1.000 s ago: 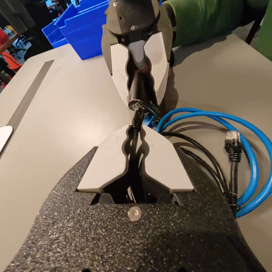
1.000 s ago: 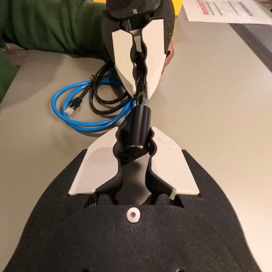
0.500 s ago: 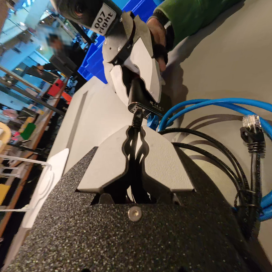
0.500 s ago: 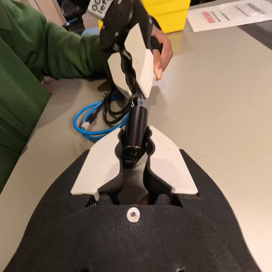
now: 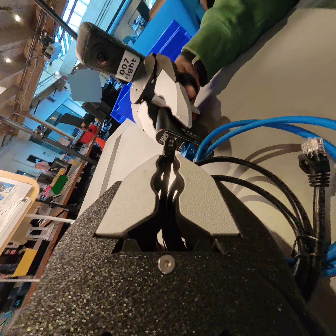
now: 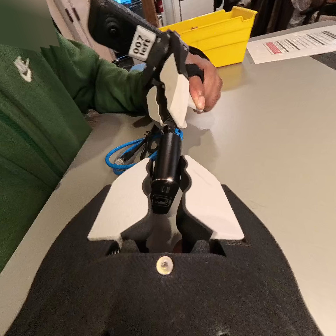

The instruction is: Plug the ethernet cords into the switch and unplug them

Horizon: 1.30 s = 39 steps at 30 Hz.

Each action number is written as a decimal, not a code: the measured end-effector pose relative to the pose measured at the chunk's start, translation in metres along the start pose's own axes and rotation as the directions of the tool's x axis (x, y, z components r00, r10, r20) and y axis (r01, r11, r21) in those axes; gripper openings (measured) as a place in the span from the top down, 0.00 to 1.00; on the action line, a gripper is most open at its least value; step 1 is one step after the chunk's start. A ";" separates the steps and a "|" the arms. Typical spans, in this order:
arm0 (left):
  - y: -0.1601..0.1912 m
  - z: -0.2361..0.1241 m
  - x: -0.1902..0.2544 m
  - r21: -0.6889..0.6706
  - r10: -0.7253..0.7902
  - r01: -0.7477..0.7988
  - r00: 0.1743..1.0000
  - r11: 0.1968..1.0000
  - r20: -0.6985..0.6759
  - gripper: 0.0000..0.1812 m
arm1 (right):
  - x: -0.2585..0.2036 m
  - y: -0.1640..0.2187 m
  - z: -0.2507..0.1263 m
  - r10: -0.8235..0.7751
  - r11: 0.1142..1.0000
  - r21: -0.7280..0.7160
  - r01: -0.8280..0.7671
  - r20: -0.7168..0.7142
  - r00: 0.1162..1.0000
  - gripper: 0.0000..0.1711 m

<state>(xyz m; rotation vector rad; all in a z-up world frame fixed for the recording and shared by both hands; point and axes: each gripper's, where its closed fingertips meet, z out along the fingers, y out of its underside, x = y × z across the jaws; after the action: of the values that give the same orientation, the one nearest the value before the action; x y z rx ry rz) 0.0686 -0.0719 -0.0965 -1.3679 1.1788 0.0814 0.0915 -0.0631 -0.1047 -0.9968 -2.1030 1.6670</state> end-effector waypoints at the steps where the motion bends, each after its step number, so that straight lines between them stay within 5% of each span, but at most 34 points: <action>1: -0.002 0.000 0.001 0.013 -0.007 0.007 1.000 1.000 -0.011 0.94 | -0.003 0.000 0.000 -0.010 1.000 0.002 0.010 0.014 1.000 0.84; 16: -0.006 0.000 0.006 -0.140 0.252 -0.251 0.968 0.958 -0.014 0.94 | -0.009 0.006 0.000 -0.042 0.998 -0.036 0.044 0.054 0.998 0.84; 32: 0.024 0.007 0.009 -0.291 0.187 -0.195 0.981 0.937 -0.055 0.94 | 0.006 0.014 0.002 -0.008 0.995 -0.101 0.005 -0.032 0.999 0.84; 39: 0.029 0.006 0.018 -0.254 -0.106 0.073 0.987 0.964 -0.120 0.92 | 0.010 0.020 0.006 -0.012 0.990 -0.143 0.002 -0.069 0.998 0.84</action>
<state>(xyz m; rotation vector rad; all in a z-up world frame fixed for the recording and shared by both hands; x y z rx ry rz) 0.0620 -0.0686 -0.1302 -1.6678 1.2458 0.0764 0.0873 -0.0594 -0.1268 -1.0711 -2.2022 1.4734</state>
